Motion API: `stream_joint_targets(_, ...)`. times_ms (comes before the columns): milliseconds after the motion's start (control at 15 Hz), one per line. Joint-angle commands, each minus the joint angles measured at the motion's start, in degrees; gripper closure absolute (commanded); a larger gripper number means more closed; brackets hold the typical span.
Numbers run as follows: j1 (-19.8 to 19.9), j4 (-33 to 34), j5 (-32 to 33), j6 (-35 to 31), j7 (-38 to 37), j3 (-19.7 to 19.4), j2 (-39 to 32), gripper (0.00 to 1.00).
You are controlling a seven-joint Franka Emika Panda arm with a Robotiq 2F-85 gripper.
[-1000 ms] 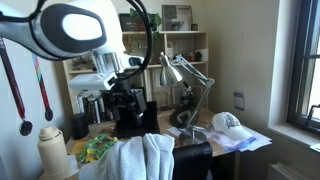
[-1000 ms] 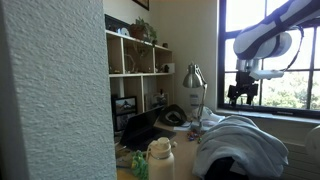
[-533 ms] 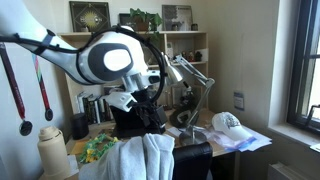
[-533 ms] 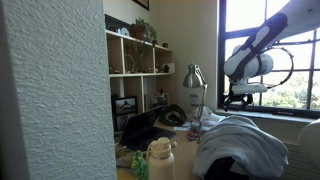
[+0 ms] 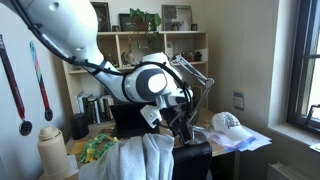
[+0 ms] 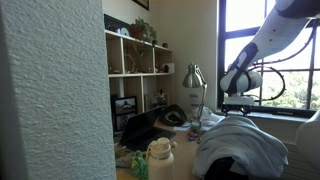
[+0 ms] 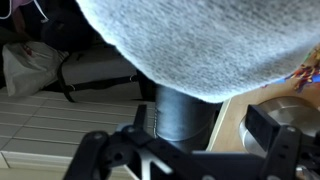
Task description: Pull out the chair, put the jersey on the chair then close the laptop.
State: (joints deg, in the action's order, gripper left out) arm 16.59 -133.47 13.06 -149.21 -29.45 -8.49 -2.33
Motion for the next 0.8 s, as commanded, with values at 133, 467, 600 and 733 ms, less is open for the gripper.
stream_joint_targets(133,-4.6,7.1,-0.8,1.5,-5.8,-3.9,-10.3,0.00)
stream_joint_targets(467,-7.0,8.9,-1.5,4.4,-6.7,-7.6,-13.8,0.00)
stream_joint_targets(600,-7.2,9.7,-1.0,5.8,-7.0,-9.2,-14.8,0.00)
stream_joint_targets(733,-7.1,10.4,-0.5,7.2,-7.1,-10.6,-15.6,0.00)
